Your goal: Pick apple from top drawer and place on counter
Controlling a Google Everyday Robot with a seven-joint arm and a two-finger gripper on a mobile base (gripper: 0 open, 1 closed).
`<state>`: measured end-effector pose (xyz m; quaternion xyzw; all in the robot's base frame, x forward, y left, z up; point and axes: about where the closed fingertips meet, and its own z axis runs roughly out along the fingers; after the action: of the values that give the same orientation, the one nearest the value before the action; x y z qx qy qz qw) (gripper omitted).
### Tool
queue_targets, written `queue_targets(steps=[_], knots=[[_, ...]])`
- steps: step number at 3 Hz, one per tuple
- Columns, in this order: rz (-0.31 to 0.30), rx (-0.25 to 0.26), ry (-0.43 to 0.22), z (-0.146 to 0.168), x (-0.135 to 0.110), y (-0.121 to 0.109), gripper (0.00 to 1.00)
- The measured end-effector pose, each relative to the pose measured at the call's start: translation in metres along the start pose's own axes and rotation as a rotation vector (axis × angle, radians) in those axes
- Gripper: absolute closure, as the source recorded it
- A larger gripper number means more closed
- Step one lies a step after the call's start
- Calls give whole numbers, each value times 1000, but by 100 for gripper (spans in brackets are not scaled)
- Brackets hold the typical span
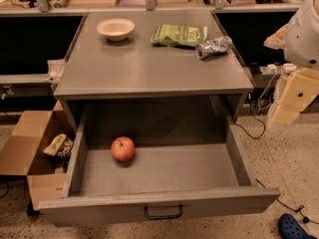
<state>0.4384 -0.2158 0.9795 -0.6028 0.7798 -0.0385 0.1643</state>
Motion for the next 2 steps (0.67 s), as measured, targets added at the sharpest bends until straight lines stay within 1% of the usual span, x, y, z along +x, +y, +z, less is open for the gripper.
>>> queue_targets(steps=[1,2], knots=[[2,-5,-5,4,-1,1,0],[15,-47,-42,33,-6,6,0]])
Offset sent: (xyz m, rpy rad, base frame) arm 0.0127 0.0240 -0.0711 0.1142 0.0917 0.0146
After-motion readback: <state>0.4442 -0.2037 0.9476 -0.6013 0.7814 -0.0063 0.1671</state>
